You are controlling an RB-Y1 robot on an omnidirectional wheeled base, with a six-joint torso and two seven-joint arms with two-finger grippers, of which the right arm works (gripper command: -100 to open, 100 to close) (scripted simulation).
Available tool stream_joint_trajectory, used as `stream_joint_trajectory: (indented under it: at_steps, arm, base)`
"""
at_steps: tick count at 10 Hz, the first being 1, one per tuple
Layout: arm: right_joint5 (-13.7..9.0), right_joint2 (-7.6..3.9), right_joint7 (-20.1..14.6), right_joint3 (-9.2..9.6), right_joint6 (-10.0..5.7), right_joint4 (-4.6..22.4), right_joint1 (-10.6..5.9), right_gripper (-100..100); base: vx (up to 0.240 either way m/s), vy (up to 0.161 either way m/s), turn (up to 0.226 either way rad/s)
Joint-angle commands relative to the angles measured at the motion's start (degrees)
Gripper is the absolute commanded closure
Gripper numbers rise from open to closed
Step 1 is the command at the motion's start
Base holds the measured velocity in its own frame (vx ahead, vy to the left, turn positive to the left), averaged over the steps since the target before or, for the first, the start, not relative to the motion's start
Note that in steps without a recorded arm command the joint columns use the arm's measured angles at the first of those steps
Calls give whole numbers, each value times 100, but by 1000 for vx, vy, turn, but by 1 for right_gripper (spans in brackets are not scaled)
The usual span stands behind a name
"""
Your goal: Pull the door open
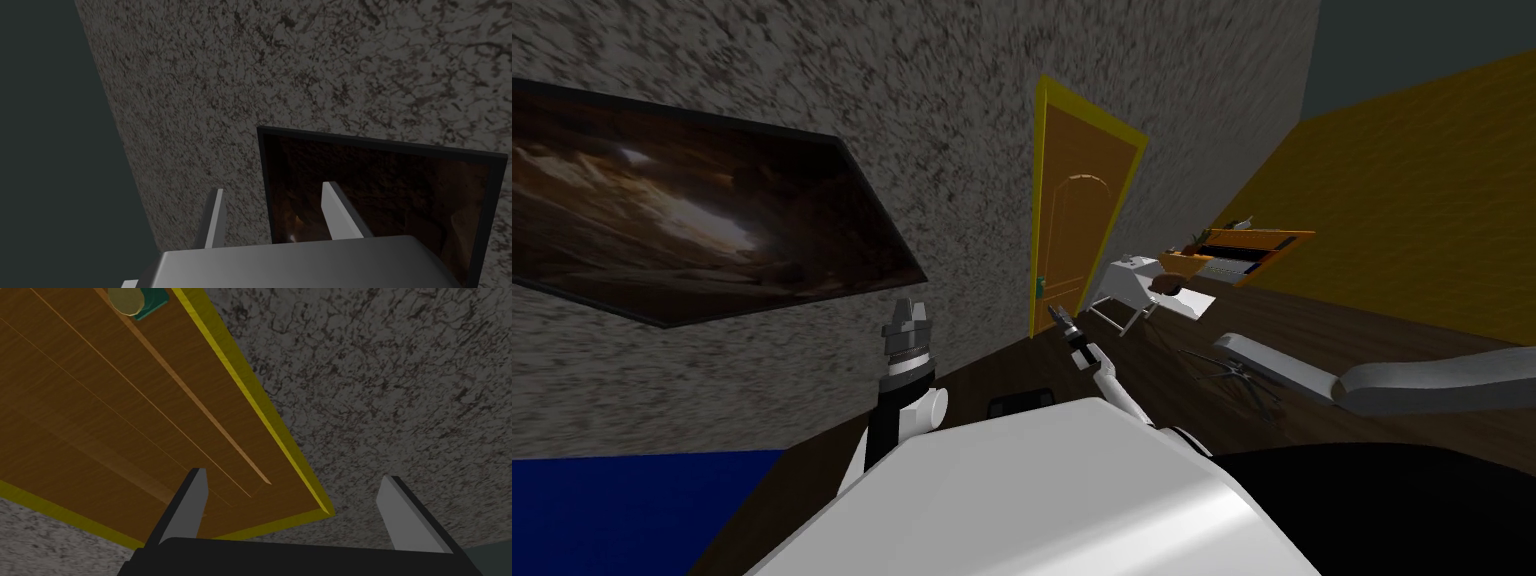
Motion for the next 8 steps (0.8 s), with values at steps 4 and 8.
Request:
stream_joint_trajectory:
  at_steps: [4, 8]
  arm:
    - [245, -170, 331, -54, -42, 719, -384, -100]
    - [446, -302, 592, -91, -56, 1255, -675, -100]
  base:
    - [94, -30, 17]
    - [96, -30, 16]
